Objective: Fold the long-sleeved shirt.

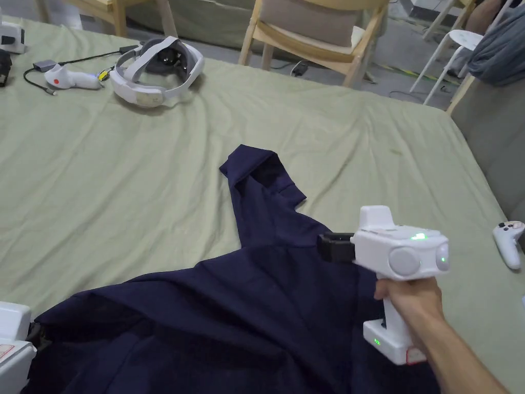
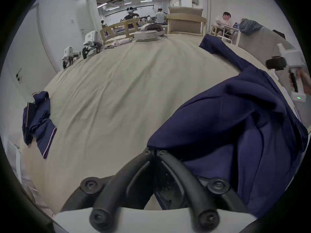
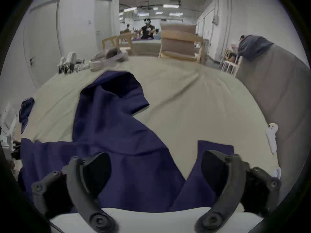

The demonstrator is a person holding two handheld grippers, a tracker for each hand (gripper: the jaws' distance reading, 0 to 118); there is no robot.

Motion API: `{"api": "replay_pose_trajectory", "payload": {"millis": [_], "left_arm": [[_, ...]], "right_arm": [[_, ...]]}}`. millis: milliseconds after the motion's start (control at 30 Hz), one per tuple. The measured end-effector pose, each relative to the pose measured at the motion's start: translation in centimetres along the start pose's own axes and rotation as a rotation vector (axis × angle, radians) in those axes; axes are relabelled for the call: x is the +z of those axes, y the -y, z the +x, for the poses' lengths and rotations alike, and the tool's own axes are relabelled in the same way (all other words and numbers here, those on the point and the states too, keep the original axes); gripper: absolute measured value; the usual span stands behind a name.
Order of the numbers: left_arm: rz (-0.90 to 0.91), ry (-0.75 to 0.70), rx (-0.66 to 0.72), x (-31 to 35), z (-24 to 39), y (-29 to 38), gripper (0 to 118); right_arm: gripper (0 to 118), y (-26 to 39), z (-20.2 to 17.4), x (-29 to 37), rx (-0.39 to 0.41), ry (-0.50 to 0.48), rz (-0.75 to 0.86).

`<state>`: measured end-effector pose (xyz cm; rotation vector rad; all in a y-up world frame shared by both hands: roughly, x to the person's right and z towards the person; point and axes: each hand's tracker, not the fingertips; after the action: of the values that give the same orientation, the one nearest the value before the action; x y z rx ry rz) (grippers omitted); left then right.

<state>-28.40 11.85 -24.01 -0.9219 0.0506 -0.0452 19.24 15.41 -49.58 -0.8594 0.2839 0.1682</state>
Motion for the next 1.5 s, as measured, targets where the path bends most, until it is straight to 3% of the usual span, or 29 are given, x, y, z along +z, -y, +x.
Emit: {"api": "replay_pose_trajectory", "payload": {"millis": [67, 167, 200, 233, 300, 333, 400, 500, 567, 700, 867, 1000, 1267, 1500], "left_arm": [[0.001, -0.001, 0.009, -0.1, 0.1, 0.0, 5], [0.005, 0.006, 0.024, 0.0, -0.3, -0.1, 5], [0.006, 0.013, 0.028, 0.0, -0.5, -0.1, 5], [0.008, 0.021, 0.043, 0.1, -0.7, -0.1, 5], [0.021, 0.036, 0.078, 0.2, -1.2, 0.1, 4], [0.033, 0.038, 0.09, 0.4, -1.3, 0.2, 4], [0.06, 0.043, 0.114, 1.2, -1.5, 0.4, 4], [0.126, 0.03, 0.149, 3.3, -2.0, 0.2, 4], [0.18, 0.055, 0.197, 5.1, -2.7, -0.2, 4], [0.322, 0.036, 0.244, 9.4, -3.7, -2.1, 4], [0.513, 0.083, 0.287, 15.8, -5.0, -6.1, 3], [0.651, 0.106, 0.226, 21.7, -5.1, -10.7, 3], [0.88, 0.133, 0.121, 33.4, -4.8, -21.0, 3], [0.939, 0.063, 0.064, 39.7, -2.7, -31.5, 3]], "right_arm": [[90, -0.6, 0.5, -2.9, -0.003, -0.018, -0.064], [61, -0.3, 1.0, -5.1, -0.009, -0.061, -0.162], [38, -0.2, 0.9, -5.0, -0.007, -0.106, -0.145], [3, 0.0, 0.6, -4.1, -0.005, -0.075, -0.095], [3, 0.0, 0.2, -3.0, 0.016, -0.111, -0.065], [3, 0.2, -0.5, -1.9, 0.053, -0.027, -0.029], [3, 0.4, -0.8, -0.1, 0.055, -0.101, -0.018], [3, 0.0, -0.5, 4.1, 0.023, -0.109, 0.101], [3, -0.5, 0.2, 7.6, -0.016, -0.128, 0.182], [3, -1.8, -0.2, 16.4, 0.036, -0.128, 0.323], [3, -3.4, 0.1, 27.1, 0.024, -0.115, 0.513], [3, -5.3, 0.6, 35.2, -0.003, -0.094, 0.646], [3, -9.2, 1.8, 47.5, -0.006, 0.019, 0.845], [3, -15.2, 1.9, 54.4, -0.015, 0.168, 0.955]]}}
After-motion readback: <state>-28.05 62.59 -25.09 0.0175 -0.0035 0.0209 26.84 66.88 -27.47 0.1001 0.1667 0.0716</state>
